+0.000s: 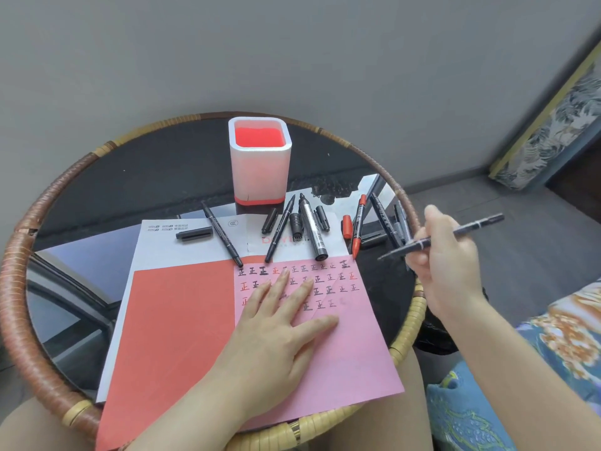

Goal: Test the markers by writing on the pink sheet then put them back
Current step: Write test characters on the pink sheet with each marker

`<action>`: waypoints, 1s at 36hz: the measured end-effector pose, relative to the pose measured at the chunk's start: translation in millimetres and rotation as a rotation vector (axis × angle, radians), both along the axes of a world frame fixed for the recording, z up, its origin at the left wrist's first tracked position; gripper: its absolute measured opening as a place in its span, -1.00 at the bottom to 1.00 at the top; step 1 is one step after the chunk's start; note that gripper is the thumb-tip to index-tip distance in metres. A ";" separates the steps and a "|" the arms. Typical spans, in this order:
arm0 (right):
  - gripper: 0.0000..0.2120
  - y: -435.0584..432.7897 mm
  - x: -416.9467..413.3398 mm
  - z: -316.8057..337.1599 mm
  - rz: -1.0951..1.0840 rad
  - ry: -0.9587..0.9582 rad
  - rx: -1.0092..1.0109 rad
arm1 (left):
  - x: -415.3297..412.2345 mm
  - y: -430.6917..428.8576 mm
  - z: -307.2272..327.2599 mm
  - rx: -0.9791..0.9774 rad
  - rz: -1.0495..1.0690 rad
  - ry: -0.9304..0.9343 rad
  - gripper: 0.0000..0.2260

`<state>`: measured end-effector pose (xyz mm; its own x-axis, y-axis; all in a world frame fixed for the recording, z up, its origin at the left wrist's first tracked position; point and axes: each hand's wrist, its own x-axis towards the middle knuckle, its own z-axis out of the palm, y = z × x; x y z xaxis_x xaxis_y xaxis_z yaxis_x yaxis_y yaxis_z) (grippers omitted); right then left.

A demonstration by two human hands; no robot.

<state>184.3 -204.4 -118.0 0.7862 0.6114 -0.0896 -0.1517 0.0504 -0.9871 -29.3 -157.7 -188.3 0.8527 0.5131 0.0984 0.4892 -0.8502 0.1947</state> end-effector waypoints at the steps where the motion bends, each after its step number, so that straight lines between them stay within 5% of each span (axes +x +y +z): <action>1: -0.63 -5.0 -3.0 -3.4 -0.003 -0.072 -0.044 | 0.0 -0.2 -0.1 0.006 0.001 0.002 -0.64; 5: -0.62 -17.1 -15.5 -16.8 0.114 -0.202 -0.141 | 0.4 -0.4 1.3 0.022 0.009 0.021 -0.50; 11: -0.72 -22.3 -24.0 -27.2 0.258 -0.245 -0.167 | 0.1 -2.3 2.7 0.028 0.020 -0.002 -0.65; 15: -0.75 -21.1 -25.4 -34.2 0.212 -0.351 -0.180 | -0.3 -2.9 4.0 0.026 0.019 -0.002 -0.68; 24: -0.82 -12.4 -29.0 -41.2 0.195 -0.278 -0.130 | 13.2 -7.1 11.3 0.013 -0.010 0.054 -0.59; 36: -0.59 -9.0 -27.9 -55.2 0.025 -0.437 -0.210 | 20.6 -11.7 3.2 -0.019 -0.046 0.035 -0.56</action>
<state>156.4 -213.4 -173.2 0.7630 0.6347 0.1226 0.2811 -0.1549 -0.9471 -8.7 -169.4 -185.2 0.8780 0.4750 0.0588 0.4566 -0.8681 0.1947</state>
